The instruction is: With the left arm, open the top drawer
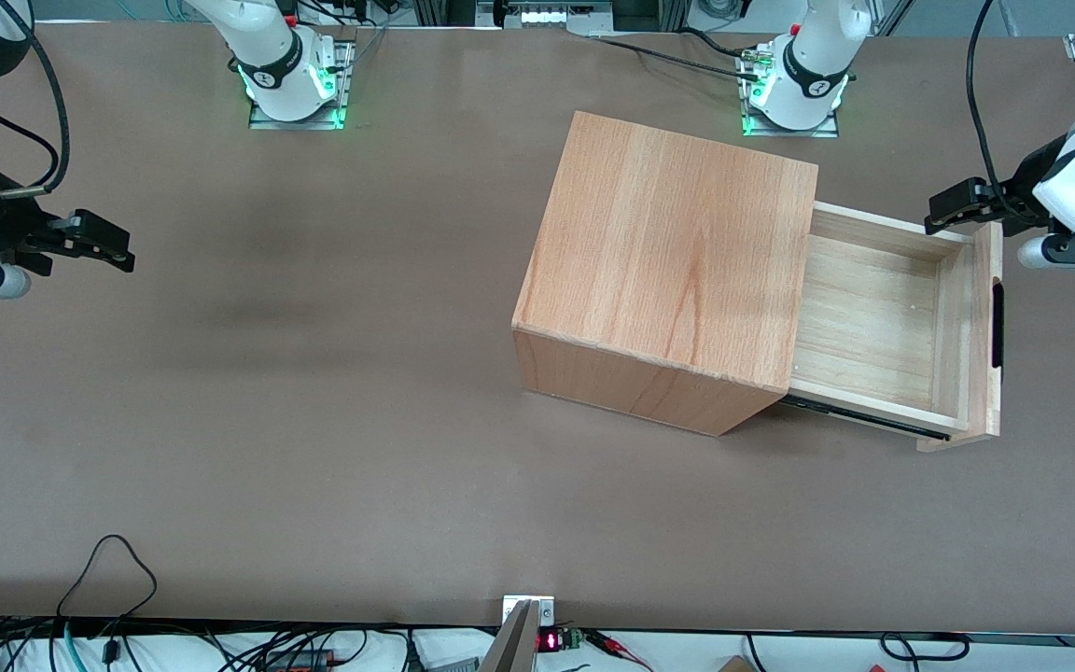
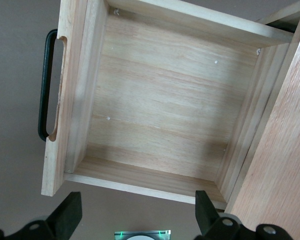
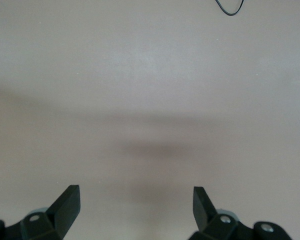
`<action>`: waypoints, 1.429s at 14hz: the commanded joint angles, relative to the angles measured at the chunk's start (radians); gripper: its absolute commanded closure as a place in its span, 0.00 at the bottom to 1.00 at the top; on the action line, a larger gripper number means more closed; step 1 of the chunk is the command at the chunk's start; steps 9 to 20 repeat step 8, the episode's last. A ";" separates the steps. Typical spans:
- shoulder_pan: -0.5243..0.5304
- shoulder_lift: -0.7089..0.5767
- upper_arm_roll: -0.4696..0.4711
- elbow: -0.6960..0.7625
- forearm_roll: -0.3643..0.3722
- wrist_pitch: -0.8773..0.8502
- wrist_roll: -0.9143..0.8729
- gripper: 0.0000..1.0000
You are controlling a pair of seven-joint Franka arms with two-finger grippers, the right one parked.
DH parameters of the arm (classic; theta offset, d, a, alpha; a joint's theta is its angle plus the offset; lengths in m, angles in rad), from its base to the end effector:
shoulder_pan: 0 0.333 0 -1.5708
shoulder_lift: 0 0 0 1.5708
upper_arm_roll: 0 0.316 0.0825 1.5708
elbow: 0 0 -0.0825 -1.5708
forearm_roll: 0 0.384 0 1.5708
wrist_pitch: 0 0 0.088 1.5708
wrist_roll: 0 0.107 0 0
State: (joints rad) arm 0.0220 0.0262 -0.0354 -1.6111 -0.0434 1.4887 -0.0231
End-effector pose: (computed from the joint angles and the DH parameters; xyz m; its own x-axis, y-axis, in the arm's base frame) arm 0.5505 -0.0121 0.5848 0.9888 0.0061 -0.1489 0.0124 -0.9991 0.0408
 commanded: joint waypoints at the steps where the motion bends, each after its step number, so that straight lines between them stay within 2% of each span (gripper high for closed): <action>1: 0.006 -0.051 -0.009 -0.052 0.027 0.018 -0.003 0.00; 20: 0.010 -0.060 -0.009 -0.064 0.027 0.030 -0.003 0.00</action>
